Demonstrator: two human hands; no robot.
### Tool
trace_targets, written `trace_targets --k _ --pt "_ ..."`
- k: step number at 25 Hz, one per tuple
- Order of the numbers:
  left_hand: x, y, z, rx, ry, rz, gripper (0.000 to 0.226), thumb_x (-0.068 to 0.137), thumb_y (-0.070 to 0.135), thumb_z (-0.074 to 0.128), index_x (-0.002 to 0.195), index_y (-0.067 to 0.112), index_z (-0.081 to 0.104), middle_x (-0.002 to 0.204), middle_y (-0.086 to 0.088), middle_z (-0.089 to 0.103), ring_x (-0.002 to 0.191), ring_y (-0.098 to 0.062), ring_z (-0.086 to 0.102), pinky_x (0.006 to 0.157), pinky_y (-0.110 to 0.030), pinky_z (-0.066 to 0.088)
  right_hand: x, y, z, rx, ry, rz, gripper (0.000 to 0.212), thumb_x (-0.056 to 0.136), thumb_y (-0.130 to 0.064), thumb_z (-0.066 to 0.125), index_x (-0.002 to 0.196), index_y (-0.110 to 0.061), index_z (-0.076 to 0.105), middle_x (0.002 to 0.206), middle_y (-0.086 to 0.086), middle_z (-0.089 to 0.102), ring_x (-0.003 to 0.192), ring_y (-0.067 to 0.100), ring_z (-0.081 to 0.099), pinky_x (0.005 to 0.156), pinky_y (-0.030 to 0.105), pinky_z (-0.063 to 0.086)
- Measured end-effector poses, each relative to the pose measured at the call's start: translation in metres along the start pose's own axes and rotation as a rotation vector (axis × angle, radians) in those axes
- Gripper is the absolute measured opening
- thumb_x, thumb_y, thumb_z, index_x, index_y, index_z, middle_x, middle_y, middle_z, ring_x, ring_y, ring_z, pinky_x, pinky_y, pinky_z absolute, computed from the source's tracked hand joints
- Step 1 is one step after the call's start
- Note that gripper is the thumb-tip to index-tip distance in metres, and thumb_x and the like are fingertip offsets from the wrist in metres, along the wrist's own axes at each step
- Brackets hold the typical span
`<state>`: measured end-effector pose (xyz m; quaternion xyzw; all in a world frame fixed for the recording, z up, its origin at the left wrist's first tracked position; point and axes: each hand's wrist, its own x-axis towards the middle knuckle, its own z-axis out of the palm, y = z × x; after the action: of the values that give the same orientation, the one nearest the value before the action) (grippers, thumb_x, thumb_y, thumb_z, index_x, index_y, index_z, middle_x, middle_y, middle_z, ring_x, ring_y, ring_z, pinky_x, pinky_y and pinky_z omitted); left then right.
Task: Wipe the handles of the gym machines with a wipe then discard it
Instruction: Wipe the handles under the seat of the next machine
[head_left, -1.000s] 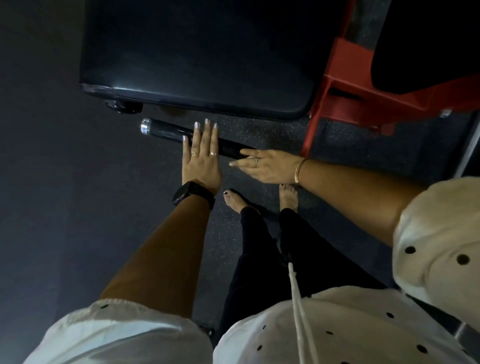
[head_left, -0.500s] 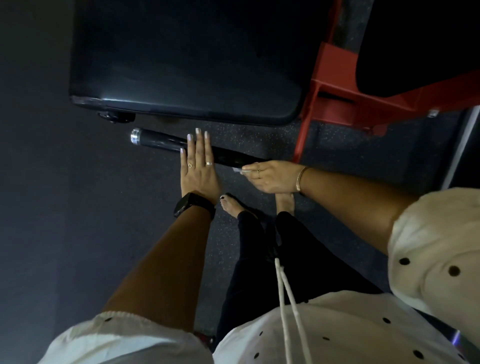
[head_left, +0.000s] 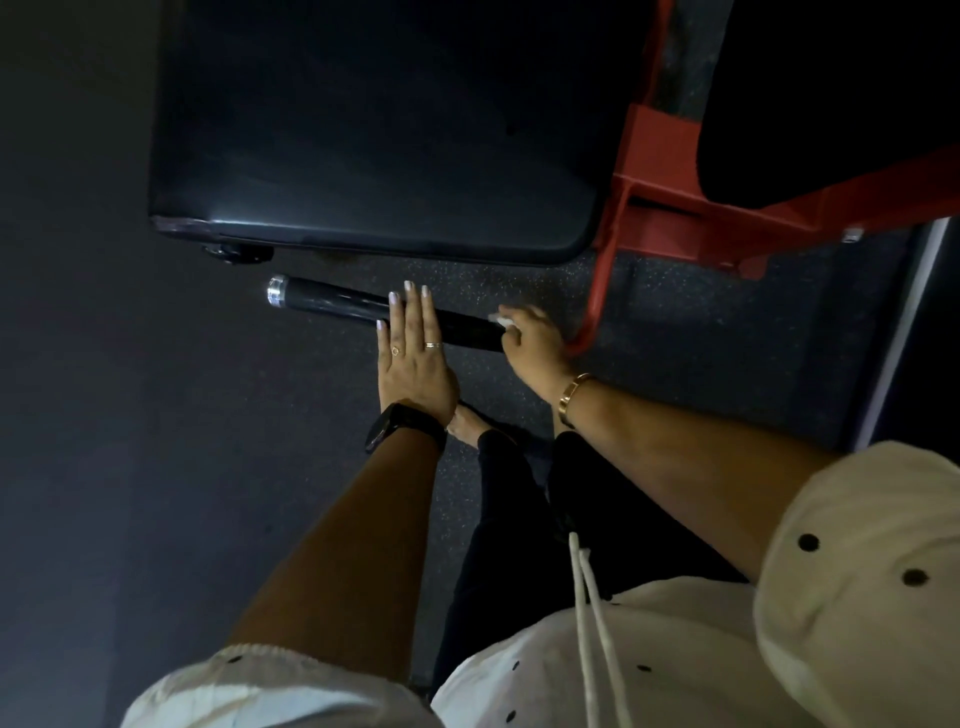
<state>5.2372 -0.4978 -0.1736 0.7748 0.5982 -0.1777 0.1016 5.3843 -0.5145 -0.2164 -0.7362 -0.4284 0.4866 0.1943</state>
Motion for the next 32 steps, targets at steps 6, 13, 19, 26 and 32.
trace_targets --k 6,13,19,26,32 --pt "0.003 -0.022 0.004 -0.304 0.139 -0.143 0.097 0.077 0.014 0.057 0.152 0.020 -0.005 0.160 -0.008 -0.011 0.144 -0.030 -0.019 0.114 -0.044 -0.011 -0.002 -0.037 0.011 -0.032 0.048 0.172 0.034 0.097 -0.012 0.038 0.126 -0.010 0.056 0.126 0.013 0.058 0.116 0.027 0.053 0.097 0.040 0.043" --pt "0.034 -0.062 -0.028 -2.049 0.323 -0.850 0.050 0.095 0.021 0.034 0.145 0.012 0.036 0.142 -0.013 0.046 0.129 -0.029 0.044 0.107 -0.037 0.037 0.015 -0.139 0.051 -0.156 0.055 -0.031 0.032 0.098 -0.014 0.040 0.125 -0.014 0.057 0.116 0.012 0.065 0.107 0.031 0.059 0.082 0.033 0.046" --pt "0.038 -0.101 -0.045 -2.557 0.226 -0.956 0.055 0.091 0.052 0.030 0.099 0.006 0.059 0.084 -0.009 0.062 0.083 -0.024 0.063 0.084 -0.034 0.051 0.041 -0.206 0.083 0.003 -0.089 -0.157 0.028 0.098 -0.014 0.040 0.116 -0.011 0.061 0.112 0.011 0.067 0.100 0.026 0.062 0.078 0.023 0.046" --pt "0.047 -0.139 -0.048 -2.596 0.143 -1.005 0.065 0.095 0.056 0.027 0.120 0.004 0.056 0.114 -0.015 0.064 0.108 -0.029 0.063 0.097 -0.041 0.049 0.070 -0.244 0.104 -0.557 -0.505 -0.465 0.025 0.091 -0.027 0.050 0.099 -0.010 0.066 0.101 0.008 0.067 0.096 0.024 0.062 0.079 0.030 0.049" --pt "0.050 -0.148 -0.054 -2.576 0.072 -1.023 0.055 0.095 0.059 0.031 0.086 0.011 0.056 0.071 -0.003 0.058 0.064 -0.013 0.055 0.064 -0.023 0.050 0.059 -0.213 0.096 -0.978 -0.291 -0.970 0.023 0.092 -0.020 0.046 0.110 -0.009 0.054 0.113 0.010 0.051 0.106 0.027 0.048 0.082 0.037 0.041"
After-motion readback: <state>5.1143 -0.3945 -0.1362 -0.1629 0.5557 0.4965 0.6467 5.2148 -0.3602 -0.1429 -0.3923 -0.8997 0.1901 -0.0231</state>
